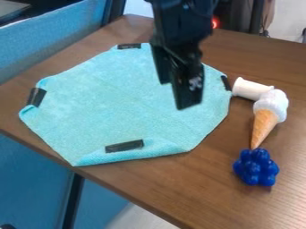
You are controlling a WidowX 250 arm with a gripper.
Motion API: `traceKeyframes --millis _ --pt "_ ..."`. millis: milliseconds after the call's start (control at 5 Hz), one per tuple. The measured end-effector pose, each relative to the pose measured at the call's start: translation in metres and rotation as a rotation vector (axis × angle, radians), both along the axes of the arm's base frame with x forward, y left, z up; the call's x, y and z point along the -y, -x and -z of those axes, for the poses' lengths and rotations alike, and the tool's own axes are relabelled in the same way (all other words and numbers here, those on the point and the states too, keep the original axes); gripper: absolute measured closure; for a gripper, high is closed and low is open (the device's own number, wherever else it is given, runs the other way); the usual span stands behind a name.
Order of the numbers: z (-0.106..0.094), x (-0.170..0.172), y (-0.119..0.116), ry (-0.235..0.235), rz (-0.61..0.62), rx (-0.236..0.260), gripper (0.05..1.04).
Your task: Put the blue figure on top edge of the cloth
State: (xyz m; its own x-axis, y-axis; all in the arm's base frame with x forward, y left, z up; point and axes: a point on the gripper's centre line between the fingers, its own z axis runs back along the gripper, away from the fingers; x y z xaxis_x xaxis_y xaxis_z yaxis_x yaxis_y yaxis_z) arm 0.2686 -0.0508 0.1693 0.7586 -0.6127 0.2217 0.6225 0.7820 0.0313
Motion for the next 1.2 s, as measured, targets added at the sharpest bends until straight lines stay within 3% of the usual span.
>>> traceKeyframes --millis 200,400,600,1200 --pt "0.02 0.013 0.001 0.062 -0.027 0.028 0.082" --pt "0.034 0.033 0.002 0.097 -0.043 0.093 0.082" --pt "0.034 0.052 0.0 0.119 -0.036 0.146 0.082" --pt "0.045 0.069 -0.012 0.12 -0.018 0.14 0.083"
